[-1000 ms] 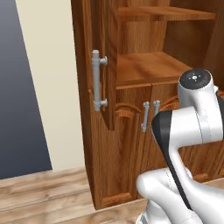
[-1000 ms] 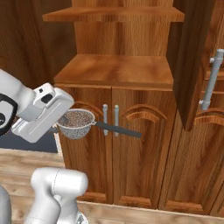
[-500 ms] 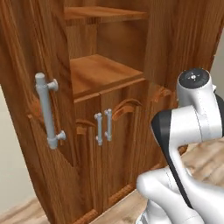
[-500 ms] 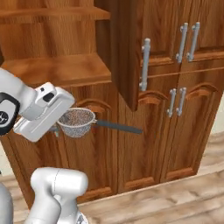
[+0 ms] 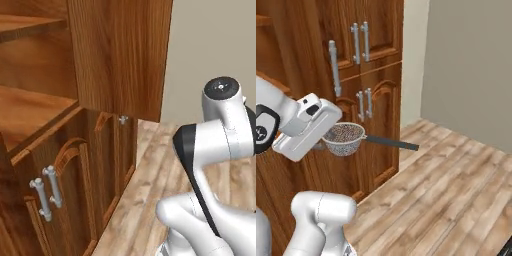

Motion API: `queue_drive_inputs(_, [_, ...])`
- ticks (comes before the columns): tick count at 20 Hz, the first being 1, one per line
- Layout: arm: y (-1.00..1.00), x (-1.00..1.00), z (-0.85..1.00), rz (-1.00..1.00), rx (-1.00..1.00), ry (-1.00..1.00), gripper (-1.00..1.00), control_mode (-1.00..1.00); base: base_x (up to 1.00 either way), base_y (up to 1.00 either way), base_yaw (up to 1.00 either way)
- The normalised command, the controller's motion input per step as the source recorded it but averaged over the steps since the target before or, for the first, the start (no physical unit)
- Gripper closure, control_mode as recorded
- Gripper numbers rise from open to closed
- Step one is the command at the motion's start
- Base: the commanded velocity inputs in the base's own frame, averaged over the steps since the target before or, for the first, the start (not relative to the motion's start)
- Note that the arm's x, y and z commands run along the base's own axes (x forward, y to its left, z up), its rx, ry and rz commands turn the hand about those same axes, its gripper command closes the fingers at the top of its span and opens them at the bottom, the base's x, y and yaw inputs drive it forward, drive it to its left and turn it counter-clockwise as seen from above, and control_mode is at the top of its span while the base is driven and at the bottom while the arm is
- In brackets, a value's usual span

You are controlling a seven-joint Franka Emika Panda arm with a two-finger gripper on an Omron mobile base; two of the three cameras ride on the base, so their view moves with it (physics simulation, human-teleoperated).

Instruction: Open the cabinet and setup a tea strainer by placing it in the bowl upright.

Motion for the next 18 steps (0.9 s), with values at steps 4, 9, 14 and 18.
queue_drive_inputs(4, [0.0, 0.0, 0.0, 0.0, 0.0, 0.0, 1.0, 1.0, 0.0, -0.01, -0.9])
queue_drive_inputs(9, [0.0, 0.0, 0.0, 0.0, 0.0, 0.0, 1.0, 1.0, 0.0, -0.06, -0.88])
queue_drive_inputs(14, [0.0, 0.0, 0.0, 0.0, 0.0, 0.0, 1.0, 1.0, -0.01, -0.02, -0.85])
queue_drive_inputs(18, [0.0, 0.0, 0.0, 0.0, 0.0, 0.0, 1.0, 1.0, 0.0, 0.0, -0.74])
